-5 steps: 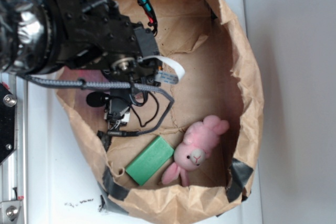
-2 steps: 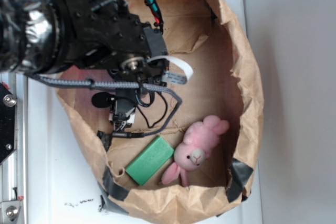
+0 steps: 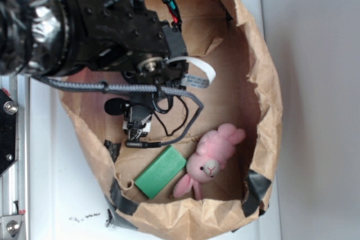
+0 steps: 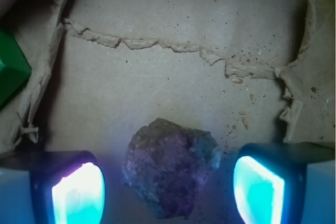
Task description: Grab the rock.
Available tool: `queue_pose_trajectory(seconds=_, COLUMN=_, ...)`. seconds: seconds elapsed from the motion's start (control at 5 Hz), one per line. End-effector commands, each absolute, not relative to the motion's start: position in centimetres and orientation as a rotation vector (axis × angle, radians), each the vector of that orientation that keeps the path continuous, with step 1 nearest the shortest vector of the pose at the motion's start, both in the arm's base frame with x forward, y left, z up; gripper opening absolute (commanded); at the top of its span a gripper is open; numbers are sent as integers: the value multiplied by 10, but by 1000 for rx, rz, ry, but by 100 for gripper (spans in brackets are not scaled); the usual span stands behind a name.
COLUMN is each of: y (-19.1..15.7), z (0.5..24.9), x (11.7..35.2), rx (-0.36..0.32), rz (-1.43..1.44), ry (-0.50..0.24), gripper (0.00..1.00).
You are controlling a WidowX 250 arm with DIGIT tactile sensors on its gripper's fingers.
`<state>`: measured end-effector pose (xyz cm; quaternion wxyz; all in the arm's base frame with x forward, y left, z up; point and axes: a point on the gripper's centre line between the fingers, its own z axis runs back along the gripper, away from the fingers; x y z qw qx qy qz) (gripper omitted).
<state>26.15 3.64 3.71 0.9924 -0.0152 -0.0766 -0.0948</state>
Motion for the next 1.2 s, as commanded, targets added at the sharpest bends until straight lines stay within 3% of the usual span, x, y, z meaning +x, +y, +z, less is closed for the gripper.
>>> queue_pose_trajectory(seconds=0.0, y=28, z=45, x=272, rx=-18, rz=-222, ry=-193, gripper=100)
queue_pose_trajectory(seconds=0.8, y=18, z=29, x=268, rx=9, rz=-240, ry=-191, gripper=100)
queue_pose_trajectory(seconds=1.0, y=20, z=29, x=272, rx=1, rz=-221, ry=-187, gripper=0)
